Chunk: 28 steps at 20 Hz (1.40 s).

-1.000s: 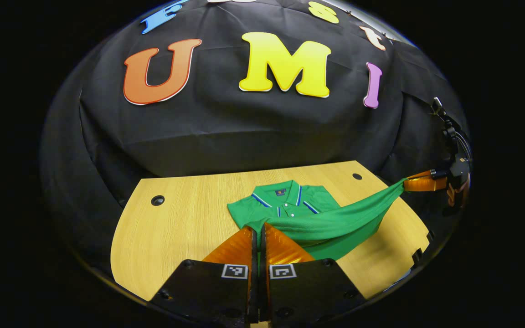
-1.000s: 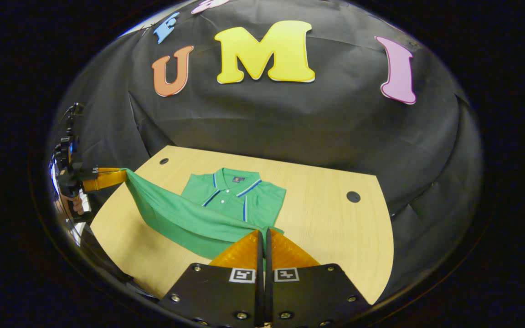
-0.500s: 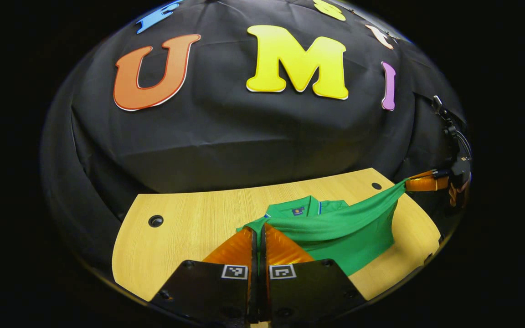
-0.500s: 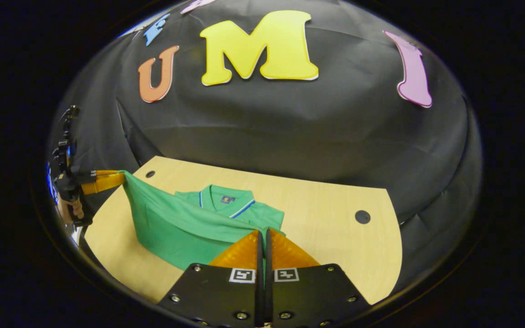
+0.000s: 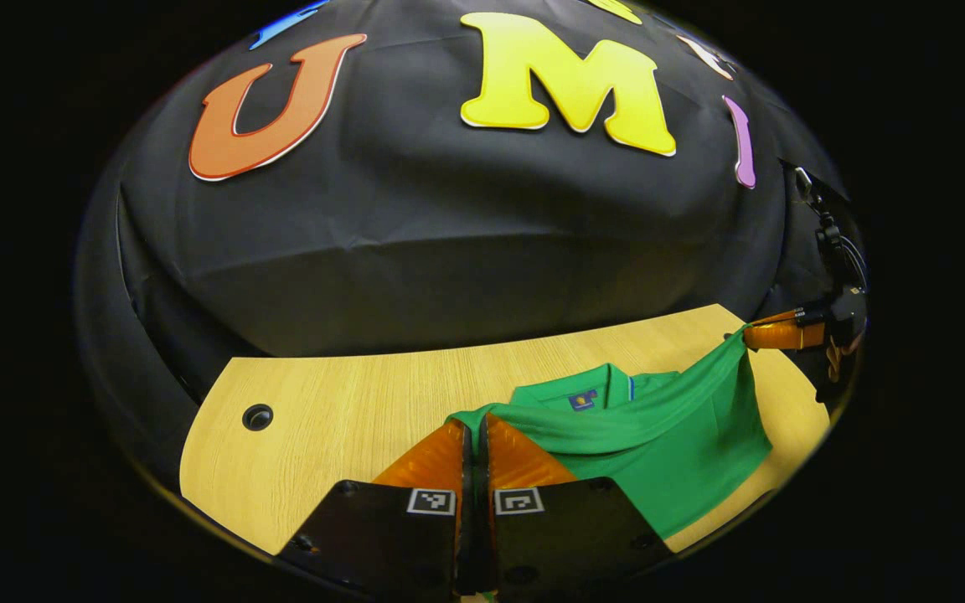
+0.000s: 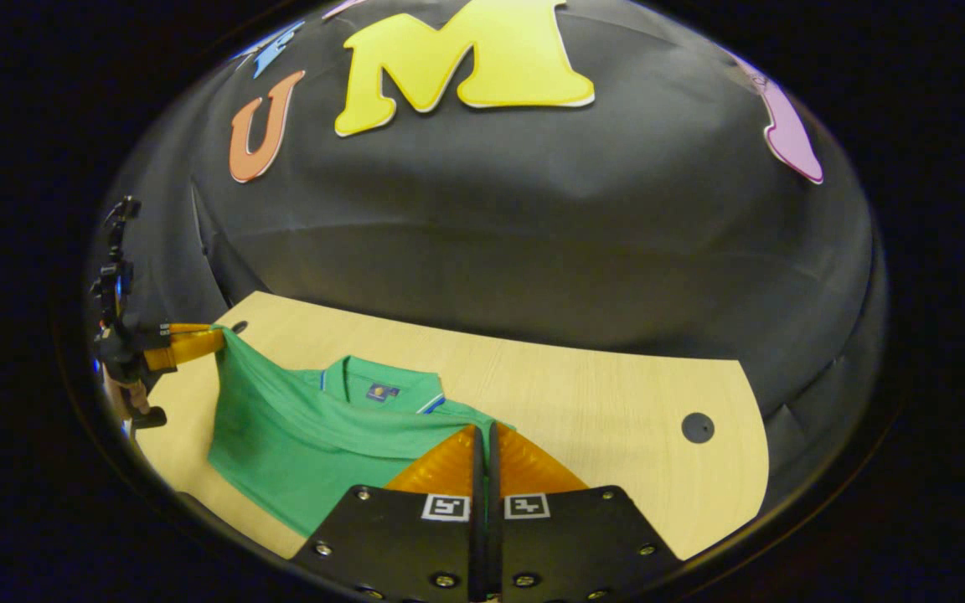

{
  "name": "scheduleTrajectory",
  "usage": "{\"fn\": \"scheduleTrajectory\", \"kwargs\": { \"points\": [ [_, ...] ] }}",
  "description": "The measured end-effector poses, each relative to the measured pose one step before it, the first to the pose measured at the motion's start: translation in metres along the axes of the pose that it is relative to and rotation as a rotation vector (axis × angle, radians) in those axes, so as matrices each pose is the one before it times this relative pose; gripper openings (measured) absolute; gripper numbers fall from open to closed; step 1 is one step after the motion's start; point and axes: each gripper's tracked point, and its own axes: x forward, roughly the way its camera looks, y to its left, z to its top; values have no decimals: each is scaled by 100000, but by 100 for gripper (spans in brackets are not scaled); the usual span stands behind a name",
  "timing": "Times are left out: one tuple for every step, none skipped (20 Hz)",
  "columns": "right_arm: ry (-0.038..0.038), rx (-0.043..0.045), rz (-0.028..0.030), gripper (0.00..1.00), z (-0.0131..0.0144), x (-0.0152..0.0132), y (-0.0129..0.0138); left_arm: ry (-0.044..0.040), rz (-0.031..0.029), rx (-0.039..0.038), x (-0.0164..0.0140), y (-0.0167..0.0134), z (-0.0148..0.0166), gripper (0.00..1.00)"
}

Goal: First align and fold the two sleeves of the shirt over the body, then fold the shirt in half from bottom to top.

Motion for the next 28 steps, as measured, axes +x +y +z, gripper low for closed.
{"fn": "scheduleTrajectory", "kwargs": {
  "points": [
    [205, -333, -107, 1, -305, 863, -97, 136, 765, -332, 777, 291, -436, 3],
    [-28, -883, -509, 1, -231, 885, -233, 419, 943, -245, 794, 235, -475, 3],
    [-114, -1216, -906, 0, -274, 894, -355, 564, 753, -356, 756, 268, -648, 3],
    [141, -657, -835, 1, -301, 982, -357, 264, 653, -711, 779, 182, -510, 3],
    [558, 58, -502, 1, -578, 931, -291, 650, 397, -660, 738, 171, -661, 3],
    [1160, 812, -30, 1, -602, 822, -117, 658, 401, -468, 772, 139, -644, 3],
    [1631, 837, -394, 0, -684, 822, -167, 729, 414, -662, 636, 97, -661, 3],
    [1487, 169, -571, 1, -672, 785, -164, 1152, 177, -309, 660, -19, -683, 3],
    [1382, -145, -1727, 1, -497, 557, -282, 1441, 447, -28, 569, -32, -677, 3],
    [1576, 853, -57, 1, -519, 116, 16, 1332, 1058, 178, 327, -1, -516, 3],
    [820, 1320, -127, 1, -244, 287, 145, 1506, -144, -366, 225, -194, -420, 4],
    [401, 1347, -55, 7, -10, -168, 6, 507, 2, -985, -77, -219, -163, 5],
    [-304, 847, -917, 7, 1, -168, -89, -125, -356, -1297, -171, -157, 118, 6],
    [-1072, 361, -1800, 24, 430, -463, -265, -230, 374, -599, -379, -75, 109, 9],
    [-1220, 574, -1370, 34, 357, -458, -266, -472, 796, -86, -158, 111, 192, 11],
    [-1069, 951, -434, 43, 377, -629, -64, -875, 230, -282, -655, 14, 442, 20],
    [-943, 653, -759, 53, 287, -653, -47, -1181, -109, -386, -570, -57, 547, 40],
    [-1186, 313, -1138, 75, 352, -697, -134, -1396, 888, -157, -599, 24, 691, 60],
    [-1396, 339, -888, 79, 416, -903, -60, -1504, 1970, 71, -990, 478, 585, 80],
    [-1665, 59, -603, 87, 483, -1071, -10, -1609, 1251, -373, -862, 184, 953, 100],
    [-1876, -255, -892, 92, 509, -1336, 112, -1359, 447, -488, -1032, 117, 755, 100],
    [-2096, -252, -386, 94, 625, -1517, 143, -1694, -276, -648, -1273, -136, 874, 100],
    [-2376, -331, -100, 94, 719, -1783, 262, -2212, 37, -36, -1474, -38, 1040, 100],
    [-3016, -637, 164, 94, 944, -1993, 370, -2445, 443, 442, -1658, 37, 1195, 100],
    [-3317, -1233, 248, 94, 1075, -2234, 452, -2754, 546, 431, -1876, 67, 1459, 100],
    [-3680, -1213, -152, 94, 1273, -2307, 433, -3050, 729, 279, -2132, 99, 1695, 100],
    [-3770, -1012, -165, 94, 1337, -2476, 512, -2897, 574, 418, -1931, -59, 1653, 100],
    [-3798, -422, -569, 94, 1351, -2487, 381, -2799, 887, 617, -2115, -25, 1448, 100]
  ]
}}
